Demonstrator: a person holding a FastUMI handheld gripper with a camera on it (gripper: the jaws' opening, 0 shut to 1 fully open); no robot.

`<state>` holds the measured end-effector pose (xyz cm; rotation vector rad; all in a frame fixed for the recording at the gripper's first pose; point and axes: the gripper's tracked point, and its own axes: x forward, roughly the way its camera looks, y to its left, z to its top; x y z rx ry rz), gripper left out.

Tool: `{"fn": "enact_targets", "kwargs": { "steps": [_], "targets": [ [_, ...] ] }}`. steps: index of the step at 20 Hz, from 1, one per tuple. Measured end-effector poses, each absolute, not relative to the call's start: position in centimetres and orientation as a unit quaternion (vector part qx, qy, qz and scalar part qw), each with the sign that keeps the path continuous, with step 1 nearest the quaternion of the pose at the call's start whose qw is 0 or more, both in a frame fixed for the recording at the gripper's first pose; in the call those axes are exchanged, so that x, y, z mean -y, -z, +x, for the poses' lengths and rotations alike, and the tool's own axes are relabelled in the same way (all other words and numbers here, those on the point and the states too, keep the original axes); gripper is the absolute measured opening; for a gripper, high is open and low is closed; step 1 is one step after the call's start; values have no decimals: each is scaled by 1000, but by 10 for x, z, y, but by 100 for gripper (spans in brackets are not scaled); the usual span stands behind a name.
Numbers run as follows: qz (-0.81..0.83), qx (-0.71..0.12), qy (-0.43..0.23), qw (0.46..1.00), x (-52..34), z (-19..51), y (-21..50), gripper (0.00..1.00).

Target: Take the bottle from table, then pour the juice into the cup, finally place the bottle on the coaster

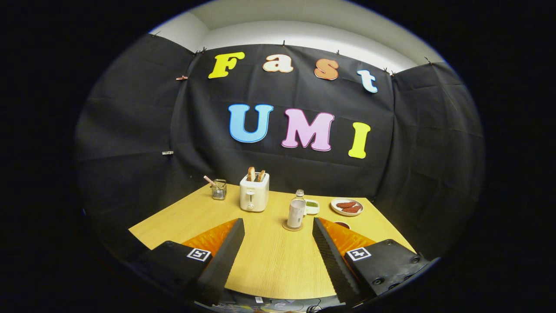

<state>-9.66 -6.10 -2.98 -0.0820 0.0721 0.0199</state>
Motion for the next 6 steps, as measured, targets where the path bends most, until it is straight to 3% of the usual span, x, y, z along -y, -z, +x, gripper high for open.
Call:
{"fn": "enact_targets", "kwargs": {
  "steps": [6],
  "targets": [
    [-45,-48,-12,998,55,-96,42,97]
  ]
}}
